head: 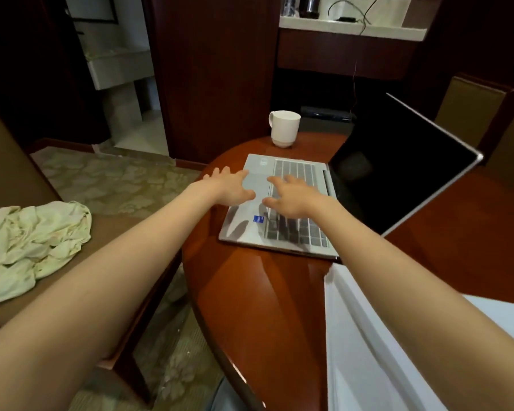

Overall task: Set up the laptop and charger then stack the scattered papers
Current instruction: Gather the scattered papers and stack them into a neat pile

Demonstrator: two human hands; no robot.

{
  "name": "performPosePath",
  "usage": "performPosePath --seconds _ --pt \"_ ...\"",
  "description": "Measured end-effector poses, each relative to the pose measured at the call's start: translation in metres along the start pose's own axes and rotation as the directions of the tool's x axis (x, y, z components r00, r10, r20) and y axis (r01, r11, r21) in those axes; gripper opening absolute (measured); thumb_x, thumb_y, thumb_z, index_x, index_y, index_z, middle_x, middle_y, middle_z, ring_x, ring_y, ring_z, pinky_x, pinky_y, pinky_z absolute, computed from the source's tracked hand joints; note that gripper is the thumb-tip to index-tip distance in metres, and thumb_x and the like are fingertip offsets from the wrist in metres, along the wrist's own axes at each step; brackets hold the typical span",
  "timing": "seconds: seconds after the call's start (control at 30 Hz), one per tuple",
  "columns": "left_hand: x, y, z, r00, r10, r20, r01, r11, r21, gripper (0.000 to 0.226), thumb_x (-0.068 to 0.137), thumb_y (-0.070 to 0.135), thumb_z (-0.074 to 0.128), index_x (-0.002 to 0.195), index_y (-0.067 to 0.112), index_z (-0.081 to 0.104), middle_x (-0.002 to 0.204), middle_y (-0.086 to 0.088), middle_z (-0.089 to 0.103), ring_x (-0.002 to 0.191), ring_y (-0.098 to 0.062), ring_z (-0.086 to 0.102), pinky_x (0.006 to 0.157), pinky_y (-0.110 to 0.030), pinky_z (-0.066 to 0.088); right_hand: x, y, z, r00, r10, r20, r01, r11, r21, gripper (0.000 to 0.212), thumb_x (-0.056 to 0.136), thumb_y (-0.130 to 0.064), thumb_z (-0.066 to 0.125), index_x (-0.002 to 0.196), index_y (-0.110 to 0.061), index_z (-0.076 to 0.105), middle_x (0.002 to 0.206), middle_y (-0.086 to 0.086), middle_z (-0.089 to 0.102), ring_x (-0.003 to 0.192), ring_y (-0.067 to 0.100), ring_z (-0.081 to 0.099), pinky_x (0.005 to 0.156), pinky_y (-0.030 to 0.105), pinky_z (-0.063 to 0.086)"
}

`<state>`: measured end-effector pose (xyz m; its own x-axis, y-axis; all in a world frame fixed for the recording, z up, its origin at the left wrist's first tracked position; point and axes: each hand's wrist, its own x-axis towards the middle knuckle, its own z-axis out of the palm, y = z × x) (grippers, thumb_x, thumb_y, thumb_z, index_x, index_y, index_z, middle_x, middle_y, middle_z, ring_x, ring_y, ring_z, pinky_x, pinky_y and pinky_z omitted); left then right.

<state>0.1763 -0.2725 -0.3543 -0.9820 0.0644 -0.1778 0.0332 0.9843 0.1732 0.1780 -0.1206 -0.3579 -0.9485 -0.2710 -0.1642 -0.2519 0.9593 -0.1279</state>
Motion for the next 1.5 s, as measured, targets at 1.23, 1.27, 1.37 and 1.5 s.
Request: performPosePath --seconds 1.23,1.27,1.37,1.5 --pt "0.127 -0.041 -0.159 0.929 0.288 0.23 -0.354 0.872 0.338 0.069 0.096 0.045 0.037 0.151 0.023 0.001 0.156 -0.017 -0.006 0.144 -0.035 -0.008 0.116 -0.047 -0.002 0.111 -0.033 -0.136 0.893 0.428 0.142 -0.384 0.887 -0.257 0.062 0.096 -0.046 0.04 0.148 -0.021 0.018 0.155 0.016 0.011 0.143 0.038 0.005 0.111 0.062 0.007" --pt "0.136 -0.037 -0.159 0.928 0.288 0.237 -0.36 0.861 0.36 0.069 0.096 0.045 0.037 0.151 0.023 0.001 0.156 -0.018 -0.006 0.144 -0.035 -0.009 0.116 -0.047 -0.002 0.118 -0.027 -0.137 0.887 0.436 0.151 -0.39 0.884 -0.257 0.063 0.096 -0.046 0.04 0.148 -0.021 0.016 0.156 0.017 0.01 0.144 0.039 0.004 0.111 0.062 0.007" --pt "0.165 -0.026 -0.162 0.926 0.295 0.236 -0.372 0.819 0.436 0.069 0.096 0.045 0.036 0.15 0.023 -0.001 0.156 -0.017 -0.008 0.144 -0.035 -0.01 0.116 -0.047 -0.003 0.142 -0.006 -0.137 0.88 0.447 0.159 -0.4 0.879 -0.258 0.064 0.096 -0.046 0.039 0.149 -0.021 0.013 0.156 0.017 0.008 0.144 0.039 0.003 0.11 0.063 0.005" --pt "0.199 -0.017 -0.157 0.925 0.291 0.244 -0.374 0.81 0.452 0.069 0.096 0.045 0.036 0.15 0.024 -0.001 0.156 -0.017 -0.008 0.144 -0.035 -0.01 0.116 -0.047 -0.003 0.167 0.012 -0.132 0.877 0.454 0.157 -0.42 0.883 -0.211 0.063 0.097 -0.045 0.038 0.15 -0.02 0.014 0.156 0.017 0.009 0.144 0.039 0.003 0.11 0.063 0.005"
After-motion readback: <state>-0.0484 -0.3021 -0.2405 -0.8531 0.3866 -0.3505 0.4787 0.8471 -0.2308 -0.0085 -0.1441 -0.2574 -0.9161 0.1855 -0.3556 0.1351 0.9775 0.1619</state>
